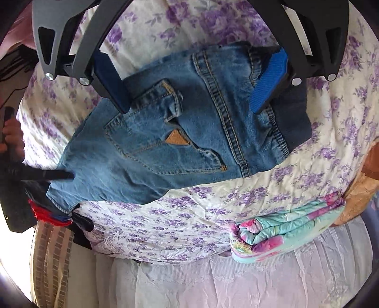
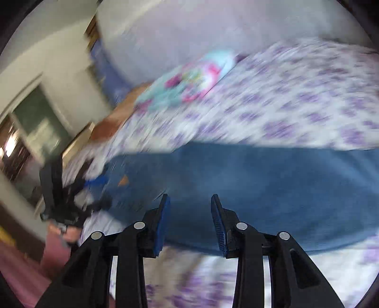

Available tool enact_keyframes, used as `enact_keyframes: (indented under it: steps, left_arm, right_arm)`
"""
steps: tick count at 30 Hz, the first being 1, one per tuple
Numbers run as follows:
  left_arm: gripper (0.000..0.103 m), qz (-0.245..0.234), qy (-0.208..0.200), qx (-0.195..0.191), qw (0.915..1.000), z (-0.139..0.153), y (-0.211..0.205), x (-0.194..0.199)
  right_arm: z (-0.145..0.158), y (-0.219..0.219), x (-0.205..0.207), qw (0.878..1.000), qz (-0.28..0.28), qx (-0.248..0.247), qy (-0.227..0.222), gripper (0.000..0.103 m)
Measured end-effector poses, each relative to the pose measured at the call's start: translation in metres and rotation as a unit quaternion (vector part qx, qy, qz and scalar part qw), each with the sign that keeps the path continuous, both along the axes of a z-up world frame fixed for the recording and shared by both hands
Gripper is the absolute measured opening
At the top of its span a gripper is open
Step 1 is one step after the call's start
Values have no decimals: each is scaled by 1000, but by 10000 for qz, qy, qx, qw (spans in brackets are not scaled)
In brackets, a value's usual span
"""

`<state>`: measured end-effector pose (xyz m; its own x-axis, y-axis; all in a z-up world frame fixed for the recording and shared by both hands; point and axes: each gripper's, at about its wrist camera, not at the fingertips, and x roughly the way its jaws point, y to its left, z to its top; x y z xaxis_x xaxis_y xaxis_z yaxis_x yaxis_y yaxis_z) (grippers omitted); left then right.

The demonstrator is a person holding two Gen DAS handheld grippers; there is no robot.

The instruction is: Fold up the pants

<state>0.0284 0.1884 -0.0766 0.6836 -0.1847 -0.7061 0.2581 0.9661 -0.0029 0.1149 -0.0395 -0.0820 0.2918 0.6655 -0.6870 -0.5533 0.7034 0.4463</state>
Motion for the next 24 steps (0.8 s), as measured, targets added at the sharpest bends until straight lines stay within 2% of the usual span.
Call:
enact_keyframes:
  steps: [1, 3, 4, 5, 6, 8, 9, 11, 13, 15, 16, 19, 20, 24]
  left_arm:
    - [99, -19, -5, 42, 10000, -1, 0, -3]
    - [99, -55, 32, 184, 9998, 1, -3, -6]
    - [98, -28, 3, 268, 9996, 8, -4, -9]
    - [98, -63, -36, 268, 9996, 14, -5, -11]
    - [98, -135, -110, 230, 9996, 21, -7, -12]
    - [98, -376, -481, 77, 9981, 39, -16, -17]
    - [98, -509, -612, -3, 9968, 45, -23, -14]
    - [99, -707, -599, -90, 9957, 42, -34, -3]
    - [99, -776, -265, -63, 9966, 23, -43, 15]
    - [98, -781, 172, -73, 9968, -3, -44, 31]
    - [98, -777, 213, -93, 9967, -10, -44, 32]
    - [99, -937, 12, -286, 9952, -3, -38, 25]
    - [98, -929, 80, -368, 9950, -6, -35, 26]
    - [99, -934, 120, -393, 9948, -8, -37, 28]
  right_arm:
    - [-15, 15, -5, 9990, 205, -318, 226, 41]
    - [-5, 26, -20, 9955, 511, -753, -256, 41]
    - [3, 27, -19, 9940, 656, -836, -241, 41]
    - [16, 22, -16, 9951, 687, -682, -205, 41]
    - [34, 14, -10, 9972, 617, -340, -242, 46]
    - [60, 5, 5, 9977, 506, -156, -433, 56]
    - [69, 4, 15, 9971, 435, -201, -584, 60]
    - [76, 8, 30, 9951, 412, -380, -819, 62]
    - [74, 9, 57, 9940, 400, -582, -839, 62]
    - [67, 13, 82, 9945, 463, -657, -666, 62]
    - [62, 17, 95, 9946, 513, -700, -572, 62]
    - [42, 32, 134, 9924, 754, -934, -258, 62]
    - [37, 37, 143, 9903, 887, -1065, -130, 62]
    - [23, 50, 155, 9785, 1529, -1303, 466, 64]
